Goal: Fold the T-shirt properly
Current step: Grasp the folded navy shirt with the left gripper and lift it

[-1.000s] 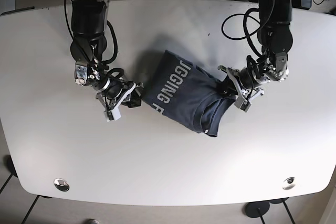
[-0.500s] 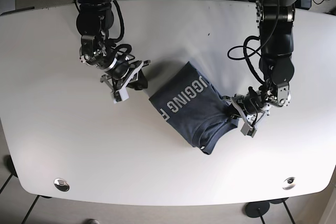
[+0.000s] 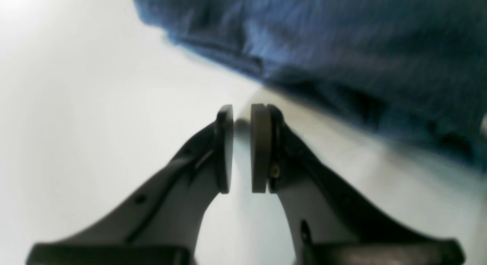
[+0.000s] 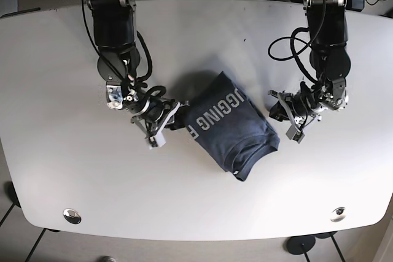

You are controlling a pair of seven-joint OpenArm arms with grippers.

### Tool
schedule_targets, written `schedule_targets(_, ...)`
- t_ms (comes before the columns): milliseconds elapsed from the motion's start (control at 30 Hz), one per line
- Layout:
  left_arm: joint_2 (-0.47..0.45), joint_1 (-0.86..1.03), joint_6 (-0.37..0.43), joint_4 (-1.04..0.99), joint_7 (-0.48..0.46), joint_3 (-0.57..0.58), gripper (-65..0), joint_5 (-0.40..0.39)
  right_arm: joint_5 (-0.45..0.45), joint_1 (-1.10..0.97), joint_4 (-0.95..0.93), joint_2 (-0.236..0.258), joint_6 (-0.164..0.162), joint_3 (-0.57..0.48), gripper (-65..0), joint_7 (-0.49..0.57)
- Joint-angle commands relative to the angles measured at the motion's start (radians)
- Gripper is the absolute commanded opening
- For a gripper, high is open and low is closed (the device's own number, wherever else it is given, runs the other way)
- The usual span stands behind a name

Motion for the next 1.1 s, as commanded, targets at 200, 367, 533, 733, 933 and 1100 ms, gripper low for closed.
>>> schedule_targets(200, -0.016, -0.220, -0.001, -0.226, -0.199, 0.208, -58.2, -0.008, 0.017, -0.147, 0.198, -0.091, -0.078, -0.111, -57.7, 0.019)
schedule_targets(367, -0.061, -0.247, -0.001, -0.063, -0.171, 0.213, -58.2, -0.005, 0.023, -0.205, 0.295, -0.091, -0.129, -0.194, -57.7, 0.019)
schedule_targets(533, -0.065, -0.133, 0.176, 0.304, -0.039, 0.210, -36.7, -0.005, 0.024, -0.215, 0.333, -0.052, -0.127, -0.190, -57.7, 0.019)
schedule_targets(733, 0.047, 0.027, 0.408, 0.514, -0.041, 0.219, -17.8, -0.005, 0.024, -0.271, 0.464, 0.028, -0.127, -0.188, -57.7, 0.005)
schedule_targets(933, 0.148, 0.051, 0.409, 0.413, -0.078, 0.323, -17.2, 0.214, 0.026, -0.298, 0.498, 0.048, -0.118, -0.058, -57.7, -0.023)
schedule_targets(1100, 0.169, 0.060, 0.409, 0.198, -0.139, 0.326, -17.4, 0.299, 0.026, -0.305, 0.533, 0.057, -0.118, -0.039, -57.7, -0.024)
